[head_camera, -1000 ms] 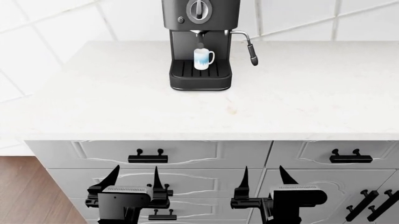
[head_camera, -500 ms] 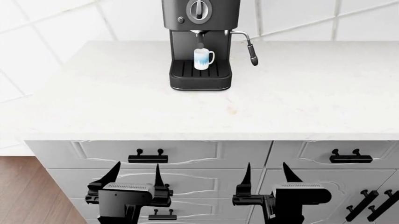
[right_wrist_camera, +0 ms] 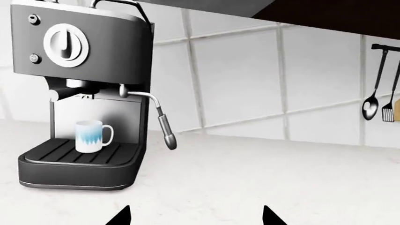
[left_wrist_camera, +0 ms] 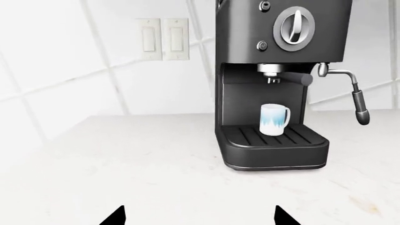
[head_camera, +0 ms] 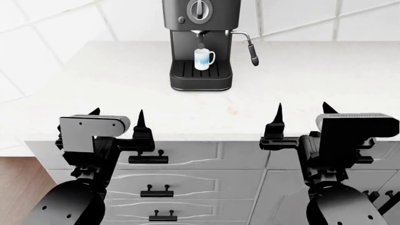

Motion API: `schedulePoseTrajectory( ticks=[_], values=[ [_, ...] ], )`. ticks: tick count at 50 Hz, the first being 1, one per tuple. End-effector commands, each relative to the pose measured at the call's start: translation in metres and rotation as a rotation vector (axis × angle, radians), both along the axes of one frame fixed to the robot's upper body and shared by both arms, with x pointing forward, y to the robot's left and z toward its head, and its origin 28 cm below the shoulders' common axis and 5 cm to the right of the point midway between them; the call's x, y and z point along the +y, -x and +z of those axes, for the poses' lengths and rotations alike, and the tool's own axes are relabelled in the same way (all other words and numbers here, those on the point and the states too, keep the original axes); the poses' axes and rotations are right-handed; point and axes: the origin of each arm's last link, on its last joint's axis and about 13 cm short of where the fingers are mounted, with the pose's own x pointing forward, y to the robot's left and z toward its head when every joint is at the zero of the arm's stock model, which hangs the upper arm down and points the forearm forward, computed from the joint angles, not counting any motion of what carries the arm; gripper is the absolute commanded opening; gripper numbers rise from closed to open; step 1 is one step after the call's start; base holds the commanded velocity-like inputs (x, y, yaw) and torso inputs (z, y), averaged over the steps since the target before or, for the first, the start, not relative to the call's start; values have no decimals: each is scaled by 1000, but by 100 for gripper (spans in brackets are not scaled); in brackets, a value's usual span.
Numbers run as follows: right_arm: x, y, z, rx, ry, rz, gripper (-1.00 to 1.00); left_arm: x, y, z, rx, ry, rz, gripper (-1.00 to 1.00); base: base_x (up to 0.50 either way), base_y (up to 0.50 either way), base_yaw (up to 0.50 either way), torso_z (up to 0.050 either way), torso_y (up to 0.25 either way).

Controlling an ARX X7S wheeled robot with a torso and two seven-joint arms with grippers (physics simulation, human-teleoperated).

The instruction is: Press the button on the coffee machine to serve coffee.

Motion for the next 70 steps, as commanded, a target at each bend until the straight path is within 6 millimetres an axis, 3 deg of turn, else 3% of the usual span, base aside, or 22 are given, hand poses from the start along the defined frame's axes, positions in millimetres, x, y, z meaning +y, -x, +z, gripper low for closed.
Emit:
schedulePoseTrajectory(
  ticks=[1,6,12,52,62,70],
  values=[
    [-20,2,37,-27,-17,-35,100,9,-19,32,16,-22,3,100,0,0,0,0,0],
    [-23,3,42,-48,1,-39,100,13,-26,32,31,-28,21,100,0,0,0,0,0],
    [-28,0,33,-35,6,-30,100,14,-25,35,34,-26,7,100,145,0,0,0,0],
    [-34,8,31,-19,18,-38,100,27,-22,33,36,-35,49,100,473,0,0,0,0],
    [-33,8,31,-16,12,-40,100,23,-18,42,29,-24,41,100,102,0,0,0,1],
    [-33,6,26,-4,6,-40,100,0,4,82,-22,-8,-100,100,0,0,0,0,0]
  ],
)
